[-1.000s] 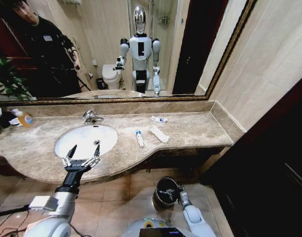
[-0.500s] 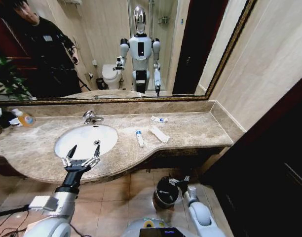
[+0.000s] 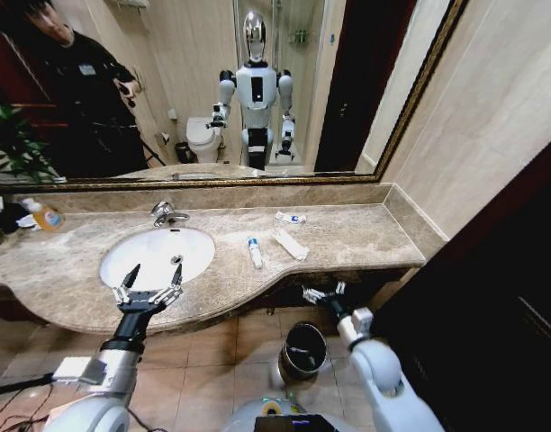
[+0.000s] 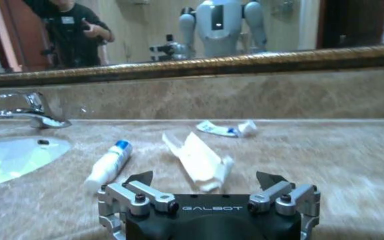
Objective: Pick up the trash from the sink and place it in the trash bin.
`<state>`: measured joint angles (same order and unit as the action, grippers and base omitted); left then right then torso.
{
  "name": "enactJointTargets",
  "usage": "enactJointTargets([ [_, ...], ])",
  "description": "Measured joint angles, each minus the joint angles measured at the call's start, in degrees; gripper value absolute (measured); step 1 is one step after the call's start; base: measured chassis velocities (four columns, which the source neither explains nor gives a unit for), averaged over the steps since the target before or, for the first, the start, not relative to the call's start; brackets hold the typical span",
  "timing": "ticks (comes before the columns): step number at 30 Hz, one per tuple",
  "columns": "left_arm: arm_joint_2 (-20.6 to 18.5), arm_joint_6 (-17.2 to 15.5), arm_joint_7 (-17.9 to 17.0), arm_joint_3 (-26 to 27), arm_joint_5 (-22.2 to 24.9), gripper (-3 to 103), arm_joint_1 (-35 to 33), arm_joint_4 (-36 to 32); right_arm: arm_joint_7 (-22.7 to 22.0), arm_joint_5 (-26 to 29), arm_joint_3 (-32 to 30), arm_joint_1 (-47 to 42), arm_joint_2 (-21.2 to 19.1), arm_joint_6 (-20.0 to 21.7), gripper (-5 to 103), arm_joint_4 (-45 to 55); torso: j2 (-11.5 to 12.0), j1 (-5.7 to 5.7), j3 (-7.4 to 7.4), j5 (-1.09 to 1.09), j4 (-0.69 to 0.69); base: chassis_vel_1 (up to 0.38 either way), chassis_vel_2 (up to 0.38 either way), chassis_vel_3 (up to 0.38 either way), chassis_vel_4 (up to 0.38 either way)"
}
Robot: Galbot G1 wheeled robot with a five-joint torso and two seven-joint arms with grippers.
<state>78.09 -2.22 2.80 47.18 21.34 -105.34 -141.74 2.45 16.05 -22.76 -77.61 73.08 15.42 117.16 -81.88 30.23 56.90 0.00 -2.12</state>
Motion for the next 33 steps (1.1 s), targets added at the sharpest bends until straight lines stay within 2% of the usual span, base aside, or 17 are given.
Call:
enactJointTargets([
  [9, 0.0, 0.0, 0.0, 0.0, 0.0, 100, 0.0, 0.0, -0.1, 3.5, 4.6, 12.3, -3.6, 3.7, 100, -7.5, 0.0, 0.00, 0.01, 0.00, 0.00, 0.000, 0.000, 0.000, 0.000],
  [18, 0.0, 0.0, 0.0, 0.0, 0.0, 100, 0.0, 0.0, -2.5, 8.4, 7.8, 20.0, -4.1, 7.5, 100, -14.4, 0.0, 0.01, 0.01, 0.00, 0.00, 0.000, 0.000, 0.000, 0.000],
  [33, 0.0, 0.0, 0.0, 0.0, 0.0, 100, 0.0, 0.0, -3.5, 12.4, 6.0, 21.8, -5.0, 8.3, 100, -18.2, 0.0, 0.00, 0.00, 0.00, 0.01, 0.000, 0.000, 0.000, 0.000],
])
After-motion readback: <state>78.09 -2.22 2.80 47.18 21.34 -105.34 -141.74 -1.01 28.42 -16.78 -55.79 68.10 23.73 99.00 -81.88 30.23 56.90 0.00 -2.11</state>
